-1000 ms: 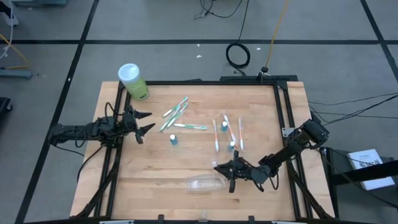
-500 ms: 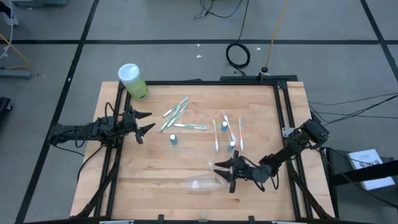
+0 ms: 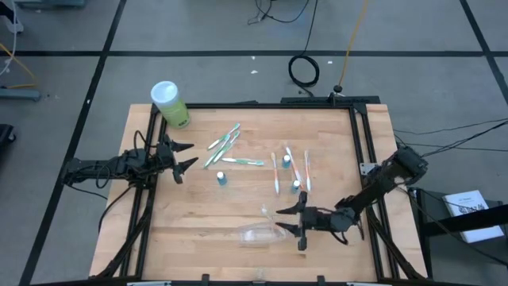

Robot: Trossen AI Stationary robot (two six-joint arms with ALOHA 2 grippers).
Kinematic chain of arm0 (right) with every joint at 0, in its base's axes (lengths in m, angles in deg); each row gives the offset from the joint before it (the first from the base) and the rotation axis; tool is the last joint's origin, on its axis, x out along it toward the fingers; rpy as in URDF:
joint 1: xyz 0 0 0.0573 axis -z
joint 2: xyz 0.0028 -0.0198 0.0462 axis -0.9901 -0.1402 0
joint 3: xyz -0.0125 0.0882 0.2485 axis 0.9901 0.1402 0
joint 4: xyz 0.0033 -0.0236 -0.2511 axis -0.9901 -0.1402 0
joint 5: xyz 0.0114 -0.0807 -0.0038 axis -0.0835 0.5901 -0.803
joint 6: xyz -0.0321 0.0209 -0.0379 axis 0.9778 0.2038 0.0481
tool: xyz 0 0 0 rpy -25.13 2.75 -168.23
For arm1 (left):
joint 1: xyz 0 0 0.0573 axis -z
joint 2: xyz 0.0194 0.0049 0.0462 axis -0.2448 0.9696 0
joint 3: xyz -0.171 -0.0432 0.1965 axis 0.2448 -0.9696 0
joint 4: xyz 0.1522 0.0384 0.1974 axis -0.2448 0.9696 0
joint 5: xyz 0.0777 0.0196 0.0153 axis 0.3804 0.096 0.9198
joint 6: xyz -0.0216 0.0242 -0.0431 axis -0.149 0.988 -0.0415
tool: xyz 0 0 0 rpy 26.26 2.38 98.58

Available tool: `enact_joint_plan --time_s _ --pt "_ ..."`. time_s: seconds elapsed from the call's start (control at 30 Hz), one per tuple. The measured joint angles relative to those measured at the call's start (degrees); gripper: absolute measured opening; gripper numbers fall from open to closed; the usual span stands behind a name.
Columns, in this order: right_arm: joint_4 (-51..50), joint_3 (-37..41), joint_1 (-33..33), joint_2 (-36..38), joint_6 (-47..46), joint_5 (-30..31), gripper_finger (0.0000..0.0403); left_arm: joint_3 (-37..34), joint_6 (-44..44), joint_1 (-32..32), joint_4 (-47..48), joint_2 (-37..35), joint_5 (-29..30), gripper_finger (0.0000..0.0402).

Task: Pick & Place toothbrushing station
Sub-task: Adjust the transparent organizer

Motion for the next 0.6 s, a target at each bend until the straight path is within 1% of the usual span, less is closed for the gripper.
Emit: enact_joint_plan --time_s 0.07,0.13,0.27,0.4,0.5,0.6 --pt "-7.16 -0.02 -0.65 3.88 0.4 0.88 0.0159 0.0 -0.01 0.01 0.0 0.0 0.0 0.0269" --pt "-16.14 -0.02 -1.2 8.05 -1.41 2.79 0.0156 0.0 -0.02 0.02 0.0 -0.01 0.0 0.0269" --pt "-33.99 0.0 -1.44 16.06 -8.36 3.29 0.0149 0.0 0.0 0.02 0.0 -0.02 0.02 0.0269" --pt "-46.99 -0.02 -1.44 22.7 -17.53 3.29 0.0142 0.0 0.0 0.01 0.0 0.0 0.0 0.0269" --pt "-55.53 -0.02 -1.43 24.43 -21.85 3.22 0.0136 0.0 0.0 0.02 0.0 -0.02 0.0 0.0269" --pt "-59.82 -0.02 -1.05 22.81 -24.59 3.12 0.0131 0.0 0.0 0.0 0.0 -0.01 0.0 0.0269"
